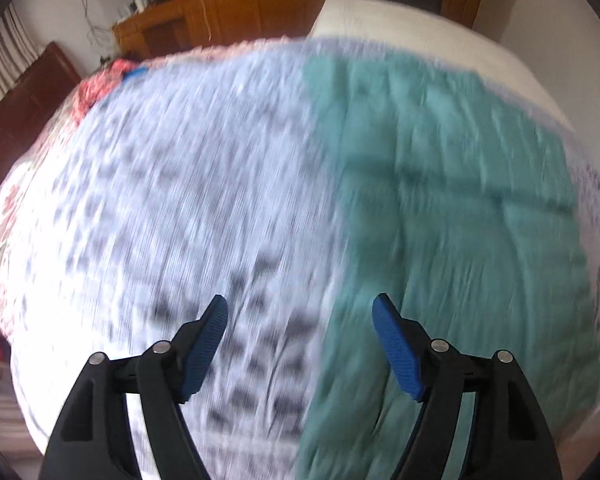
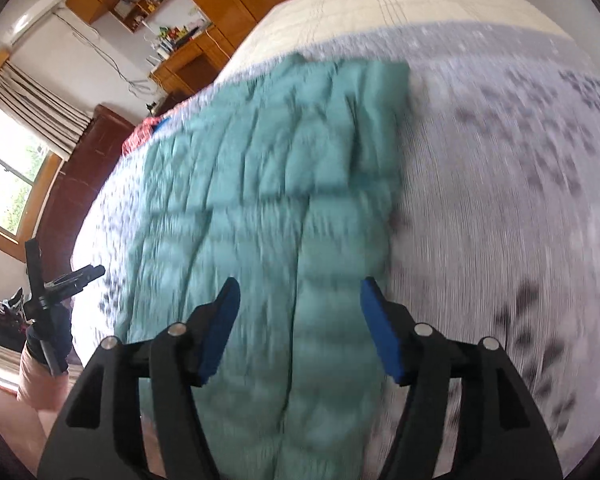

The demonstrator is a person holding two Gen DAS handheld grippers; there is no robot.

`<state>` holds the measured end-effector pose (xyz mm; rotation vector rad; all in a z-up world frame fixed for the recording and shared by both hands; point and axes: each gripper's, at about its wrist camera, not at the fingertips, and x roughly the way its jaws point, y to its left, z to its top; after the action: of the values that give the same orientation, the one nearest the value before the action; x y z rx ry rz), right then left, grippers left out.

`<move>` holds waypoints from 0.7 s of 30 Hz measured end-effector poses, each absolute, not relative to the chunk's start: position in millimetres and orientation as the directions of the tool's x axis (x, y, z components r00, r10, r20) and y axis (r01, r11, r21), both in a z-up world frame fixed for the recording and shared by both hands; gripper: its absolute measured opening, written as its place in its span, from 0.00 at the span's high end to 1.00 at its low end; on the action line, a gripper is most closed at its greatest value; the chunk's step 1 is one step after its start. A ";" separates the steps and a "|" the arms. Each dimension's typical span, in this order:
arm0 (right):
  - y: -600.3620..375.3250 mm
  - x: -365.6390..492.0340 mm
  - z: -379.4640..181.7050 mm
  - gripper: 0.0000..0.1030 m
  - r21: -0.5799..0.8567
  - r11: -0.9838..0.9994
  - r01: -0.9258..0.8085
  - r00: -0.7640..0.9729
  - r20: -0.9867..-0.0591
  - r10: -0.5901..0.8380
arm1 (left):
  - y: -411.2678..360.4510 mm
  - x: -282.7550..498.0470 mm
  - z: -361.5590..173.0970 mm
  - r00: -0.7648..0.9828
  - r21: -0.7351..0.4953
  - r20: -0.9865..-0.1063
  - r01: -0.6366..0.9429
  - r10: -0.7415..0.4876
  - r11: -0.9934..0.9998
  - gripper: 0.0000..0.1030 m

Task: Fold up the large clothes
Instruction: 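Move both tools to the jacket hem, then grasp the hem with both tools and lift it toward the collar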

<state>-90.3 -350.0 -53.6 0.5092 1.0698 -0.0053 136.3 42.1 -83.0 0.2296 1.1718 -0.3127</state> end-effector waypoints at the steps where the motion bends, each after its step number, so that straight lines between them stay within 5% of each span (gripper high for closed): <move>1: -343.4 -102.7 -59.0 0.32 0.403 0.880 0.250 0.473 -0.844 0.252 | 52.7 123.5 -88.3 0.332 0.009 -0.936 0.349 -0.115 0.937 0.27; 21: -324.0 -206.6 -132.0 0.31 0.472 0.819 0.327 0.321 -0.870 0.373 | 111.0 34.5 -141.8 0.105 -0.274 -0.944 0.273 -0.311 0.922 0.27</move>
<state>-206.6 -324.0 -132.0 0.6556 1.2700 0.0331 34.5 111.0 -141.8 -0.0333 1.4007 -0.4304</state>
